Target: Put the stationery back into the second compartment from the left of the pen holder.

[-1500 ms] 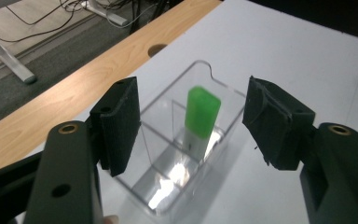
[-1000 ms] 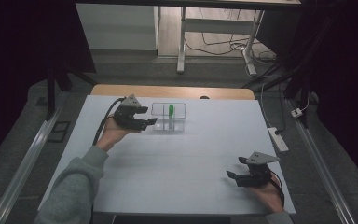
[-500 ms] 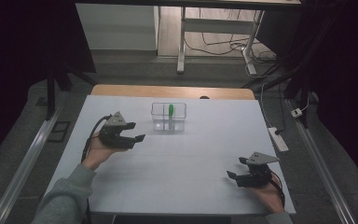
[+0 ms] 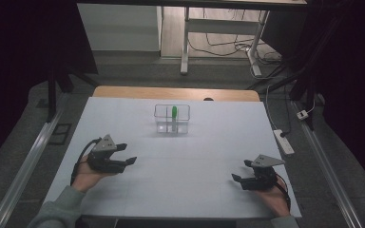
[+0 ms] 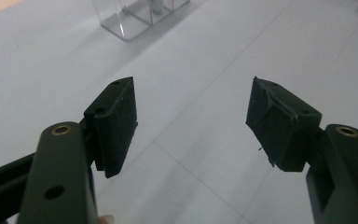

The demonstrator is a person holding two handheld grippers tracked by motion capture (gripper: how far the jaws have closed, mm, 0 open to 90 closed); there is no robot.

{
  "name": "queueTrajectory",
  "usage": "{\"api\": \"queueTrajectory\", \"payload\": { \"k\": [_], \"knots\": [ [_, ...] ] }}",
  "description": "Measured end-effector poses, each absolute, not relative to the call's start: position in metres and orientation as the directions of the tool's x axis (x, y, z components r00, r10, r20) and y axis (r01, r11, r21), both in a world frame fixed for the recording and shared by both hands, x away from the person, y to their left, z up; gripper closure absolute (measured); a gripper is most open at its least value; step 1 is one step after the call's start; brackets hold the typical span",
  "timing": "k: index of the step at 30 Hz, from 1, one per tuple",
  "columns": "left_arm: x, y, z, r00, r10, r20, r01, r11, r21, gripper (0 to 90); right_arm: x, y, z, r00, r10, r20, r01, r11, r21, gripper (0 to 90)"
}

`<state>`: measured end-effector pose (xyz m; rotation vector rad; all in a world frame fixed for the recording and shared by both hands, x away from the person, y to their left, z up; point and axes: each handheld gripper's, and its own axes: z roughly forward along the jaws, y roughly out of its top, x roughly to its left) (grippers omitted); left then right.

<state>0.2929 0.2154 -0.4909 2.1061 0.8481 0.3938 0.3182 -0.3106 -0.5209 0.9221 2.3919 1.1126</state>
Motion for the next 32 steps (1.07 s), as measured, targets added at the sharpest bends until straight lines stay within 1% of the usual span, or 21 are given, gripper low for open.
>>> {"api": "queueTrajectory", "payload": {
  "k": [6, 16, 21, 32],
  "knots": [
    [0.28, 0.222, -0.503, 0.71, 0.703, -0.042, 0.463, -0.421, 0.78, 33.3, 0.319, -0.312, -0.521, -0.723, 0.69, -0.037, 0.412, 0.474, 0.778, 21.3],
    [0.271, 0.23, -0.513, 0.691, 0.721, -0.053, 0.483, -0.406, 0.776, 32.8, 0.319, -0.314, -0.52, -0.722, 0.69, -0.043, 0.407, 0.474, 0.781, 21.4],
    [0.27, 0.233, -0.513, 0.683, 0.728, -0.063, 0.488, -0.39, 0.781, 32.6, 0.318, -0.313, -0.52, -0.721, 0.691, -0.055, 0.404, 0.483, 0.777, 21.5],
    [0.273, 0.231, -0.514, 0.686, 0.725, -0.065, 0.492, -0.397, 0.775, 32.1, 0.318, -0.313, -0.521, -0.725, 0.687, -0.048, 0.402, 0.479, 0.78, 21.5]
  ]
}}
